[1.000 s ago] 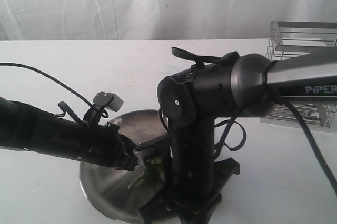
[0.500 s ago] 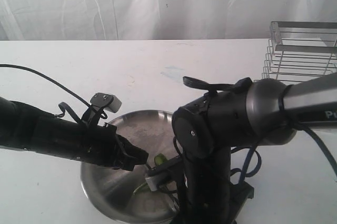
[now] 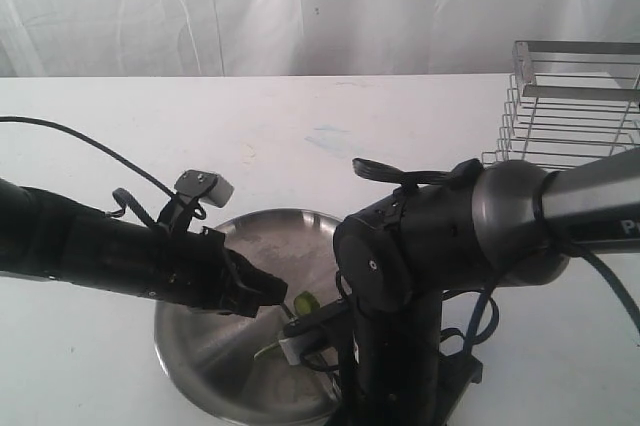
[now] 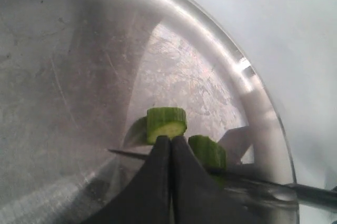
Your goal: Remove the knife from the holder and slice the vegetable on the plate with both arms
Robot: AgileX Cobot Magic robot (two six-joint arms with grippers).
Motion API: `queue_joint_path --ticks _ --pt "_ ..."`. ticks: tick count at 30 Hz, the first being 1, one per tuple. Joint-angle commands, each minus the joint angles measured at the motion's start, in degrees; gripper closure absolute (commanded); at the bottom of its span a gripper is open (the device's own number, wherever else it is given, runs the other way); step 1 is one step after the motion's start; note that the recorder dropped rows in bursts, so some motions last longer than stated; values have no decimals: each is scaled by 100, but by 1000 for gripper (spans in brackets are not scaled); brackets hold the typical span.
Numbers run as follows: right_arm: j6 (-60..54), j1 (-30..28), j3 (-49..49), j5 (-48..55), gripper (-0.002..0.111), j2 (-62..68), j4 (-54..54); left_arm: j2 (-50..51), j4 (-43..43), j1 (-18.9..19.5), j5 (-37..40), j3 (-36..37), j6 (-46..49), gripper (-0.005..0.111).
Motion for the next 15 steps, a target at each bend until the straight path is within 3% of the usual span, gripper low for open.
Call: queue_joint_path --ticks 1,15 --pt "11 12 26 -50 108 -51 33 -25 -123 -31 260 -140 -24 107" --pt "11 12 26 -53 108 -51 95 847 -123 -31 -155 -176 -24 107"
